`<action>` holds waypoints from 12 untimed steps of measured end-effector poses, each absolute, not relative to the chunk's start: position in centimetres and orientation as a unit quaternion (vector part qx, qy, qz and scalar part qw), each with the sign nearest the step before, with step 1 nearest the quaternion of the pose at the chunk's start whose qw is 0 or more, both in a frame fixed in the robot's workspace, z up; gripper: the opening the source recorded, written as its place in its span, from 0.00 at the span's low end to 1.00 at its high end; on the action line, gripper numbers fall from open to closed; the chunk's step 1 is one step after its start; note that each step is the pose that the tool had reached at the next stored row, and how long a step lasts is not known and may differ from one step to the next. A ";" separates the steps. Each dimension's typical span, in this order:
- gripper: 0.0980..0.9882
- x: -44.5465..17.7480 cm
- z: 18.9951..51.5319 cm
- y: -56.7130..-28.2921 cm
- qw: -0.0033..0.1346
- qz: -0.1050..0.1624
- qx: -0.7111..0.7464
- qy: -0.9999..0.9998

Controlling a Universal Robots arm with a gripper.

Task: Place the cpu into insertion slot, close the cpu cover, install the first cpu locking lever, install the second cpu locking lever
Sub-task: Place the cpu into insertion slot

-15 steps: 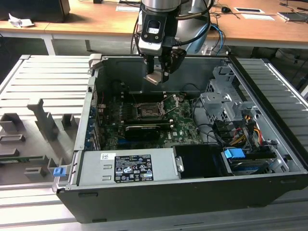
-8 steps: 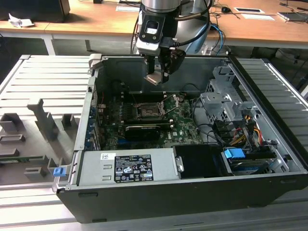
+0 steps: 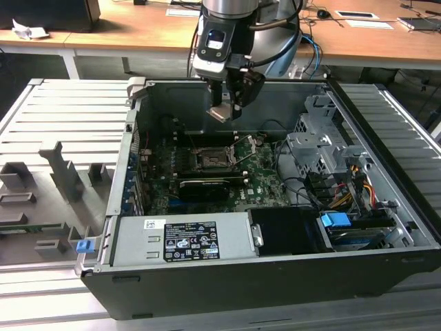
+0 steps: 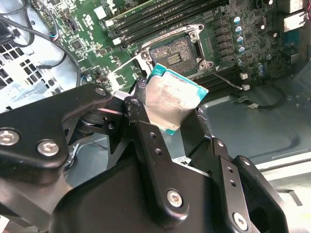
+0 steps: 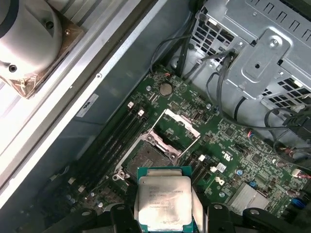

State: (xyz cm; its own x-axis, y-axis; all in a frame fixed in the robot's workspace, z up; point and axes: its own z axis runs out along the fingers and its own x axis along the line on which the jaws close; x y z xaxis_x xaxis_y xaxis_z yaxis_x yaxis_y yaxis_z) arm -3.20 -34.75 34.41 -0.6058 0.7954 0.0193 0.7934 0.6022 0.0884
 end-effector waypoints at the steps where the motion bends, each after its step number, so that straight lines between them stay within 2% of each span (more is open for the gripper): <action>1: 0.48 -3.2 34.4 -34.8 0.011 0.044 0.448 0.893; 12: 0.48 -3.2 34.1 -34.8 0.015 0.043 0.533 0.845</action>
State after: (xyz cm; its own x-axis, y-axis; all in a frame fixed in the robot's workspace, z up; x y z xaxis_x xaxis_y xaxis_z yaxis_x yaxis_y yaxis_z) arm -3.20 -34.75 34.07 -0.4312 0.9020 0.0193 0.8994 0.4281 0.0885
